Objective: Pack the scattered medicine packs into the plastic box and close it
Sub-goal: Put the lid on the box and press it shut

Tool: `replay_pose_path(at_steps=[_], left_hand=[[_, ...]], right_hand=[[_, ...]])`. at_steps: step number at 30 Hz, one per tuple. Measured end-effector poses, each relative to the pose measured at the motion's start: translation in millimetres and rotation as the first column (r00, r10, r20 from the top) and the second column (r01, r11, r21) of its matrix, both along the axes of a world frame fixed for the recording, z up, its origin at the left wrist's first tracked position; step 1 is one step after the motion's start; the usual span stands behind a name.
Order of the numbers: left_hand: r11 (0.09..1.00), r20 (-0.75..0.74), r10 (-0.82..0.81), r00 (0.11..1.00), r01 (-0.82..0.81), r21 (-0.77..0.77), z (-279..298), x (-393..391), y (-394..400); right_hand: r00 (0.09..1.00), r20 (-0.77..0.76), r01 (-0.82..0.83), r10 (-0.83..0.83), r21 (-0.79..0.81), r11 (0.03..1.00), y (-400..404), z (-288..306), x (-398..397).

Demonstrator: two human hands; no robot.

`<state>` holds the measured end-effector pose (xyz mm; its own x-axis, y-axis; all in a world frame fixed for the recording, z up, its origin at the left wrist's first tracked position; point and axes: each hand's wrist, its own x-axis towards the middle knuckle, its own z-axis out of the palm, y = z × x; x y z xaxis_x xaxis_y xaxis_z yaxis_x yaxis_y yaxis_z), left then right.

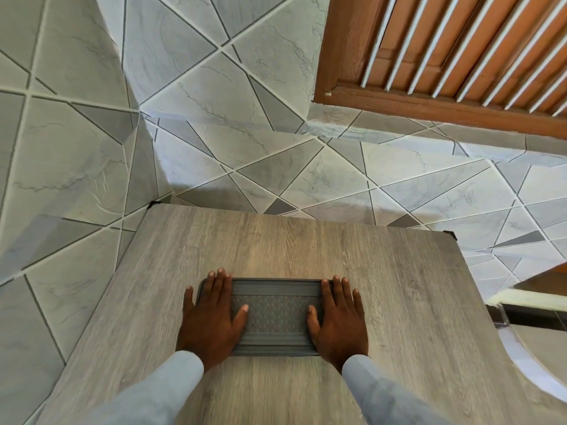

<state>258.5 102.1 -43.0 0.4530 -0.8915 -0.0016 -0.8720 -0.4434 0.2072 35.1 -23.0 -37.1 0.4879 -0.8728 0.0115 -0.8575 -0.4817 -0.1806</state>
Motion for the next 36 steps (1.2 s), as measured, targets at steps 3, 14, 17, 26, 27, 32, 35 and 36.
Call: replay_pose_path(at_steps=[3, 14, 17, 26, 27, 32, 35, 36], left_hand=[[1.000, -0.012, 0.004, 1.000, -0.004, 0.027, -2.1, -1.6, -1.1], [1.000, 0.006, 0.016, 1.000, -0.016, 0.027, 3.3, -4.0, 0.8], [1.000, -0.027, 0.017, 0.999, -0.016, 0.004, 4.4, -4.3, 0.8], [0.999, -0.243, 0.045, 0.969, -0.050, -0.013, 6.0, 8.0, 19.3], [0.987, -0.328, 0.115, 0.938, -0.145, -0.067, 7.2, 4.8, 28.9], [0.868, -0.745, 0.286, 0.602, -0.493, -0.066, 6.1, -15.4, 56.1], [0.822, -0.777, 0.318, 0.543, -0.566, -0.058, 6.2, -3.3, 56.4], [0.817, -0.797, 0.319, 0.513, -0.575, -0.043, 9.0, 1.9, 55.7]], right_hand=[[1.000, 0.014, 0.008, -0.008, 0.013, 1.000, -0.7, -2.1, -0.7], [1.000, 0.009, 0.029, -0.029, 0.004, 1.000, 2.6, 0.5, -1.0], [0.999, 0.030, 0.029, -0.030, 0.026, 0.999, 1.1, 0.8, -0.6], [0.964, 0.247, 0.042, -0.103, 0.239, 0.970, 2.4, 3.3, -7.9], [0.921, 0.328, 0.104, -0.207, 0.305, 0.947, 7.2, 3.4, -10.2], [0.601, 0.447, 0.352, -0.662, 0.597, 0.721, 38.5, -2.6, -21.6], [0.480, 0.439, 0.379, -0.759, 0.677, 0.631, 48.2, 0.8, -25.0], [0.477, 0.443, 0.384, -0.759, 0.671, 0.634, 50.1, 2.8, -25.7]])
